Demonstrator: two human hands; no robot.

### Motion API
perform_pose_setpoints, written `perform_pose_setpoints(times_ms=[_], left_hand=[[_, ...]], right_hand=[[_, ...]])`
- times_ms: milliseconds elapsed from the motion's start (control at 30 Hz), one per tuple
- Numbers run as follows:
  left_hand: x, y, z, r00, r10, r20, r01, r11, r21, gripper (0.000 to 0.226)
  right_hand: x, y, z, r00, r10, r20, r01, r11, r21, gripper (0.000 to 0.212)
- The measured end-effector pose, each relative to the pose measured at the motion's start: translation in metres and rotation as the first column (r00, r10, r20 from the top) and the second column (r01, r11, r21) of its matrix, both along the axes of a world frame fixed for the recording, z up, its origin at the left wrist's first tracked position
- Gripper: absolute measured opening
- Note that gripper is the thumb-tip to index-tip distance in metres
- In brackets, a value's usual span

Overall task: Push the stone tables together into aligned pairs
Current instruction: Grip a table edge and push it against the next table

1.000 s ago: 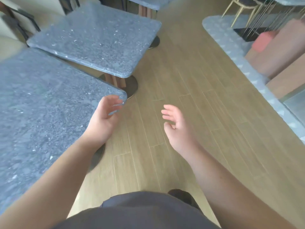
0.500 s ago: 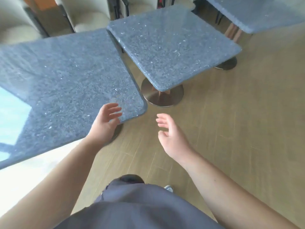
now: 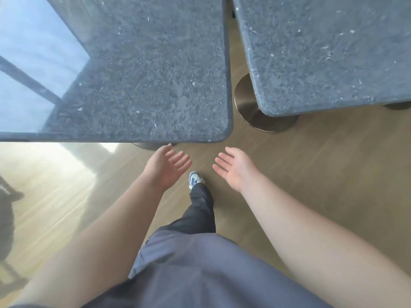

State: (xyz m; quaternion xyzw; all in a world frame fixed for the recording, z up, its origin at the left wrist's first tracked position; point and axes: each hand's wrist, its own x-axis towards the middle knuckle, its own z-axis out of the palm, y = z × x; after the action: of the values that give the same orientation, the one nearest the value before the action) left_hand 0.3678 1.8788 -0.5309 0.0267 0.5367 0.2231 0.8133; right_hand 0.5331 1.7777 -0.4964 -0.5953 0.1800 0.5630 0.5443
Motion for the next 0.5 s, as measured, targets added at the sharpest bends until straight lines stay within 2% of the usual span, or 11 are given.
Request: perform_pose_setpoints(times_ms=[200, 400, 500], left_hand=[[0.030, 0.038, -0.042, 0.974, 0.224, -0.042, -0.228, 0.957, -0.177, 0.085], [0.061, 0.074, -0.063, 0.919, 0.392, -0.043, -0.394, 0.906, -0.152, 0.062], [0.073, 0.080, -0.065, 0.899, 0.429, -0.087, -0.437, 0.891, -0.121, 0.048]], right_hand=[[0.033, 0.055, -0.046, 0.987, -0.038, -0.156, 0.020, 0.993, -0.117, 0.060], [0.049, 0.102, -0.087, 0.924, -0.196, -0.330, 0.177, 0.980, -0.087, 0.067], [0.044, 0.116, -0.102, 0.931, -0.267, -0.250, 0.241, 0.962, -0.129, 0.062]])
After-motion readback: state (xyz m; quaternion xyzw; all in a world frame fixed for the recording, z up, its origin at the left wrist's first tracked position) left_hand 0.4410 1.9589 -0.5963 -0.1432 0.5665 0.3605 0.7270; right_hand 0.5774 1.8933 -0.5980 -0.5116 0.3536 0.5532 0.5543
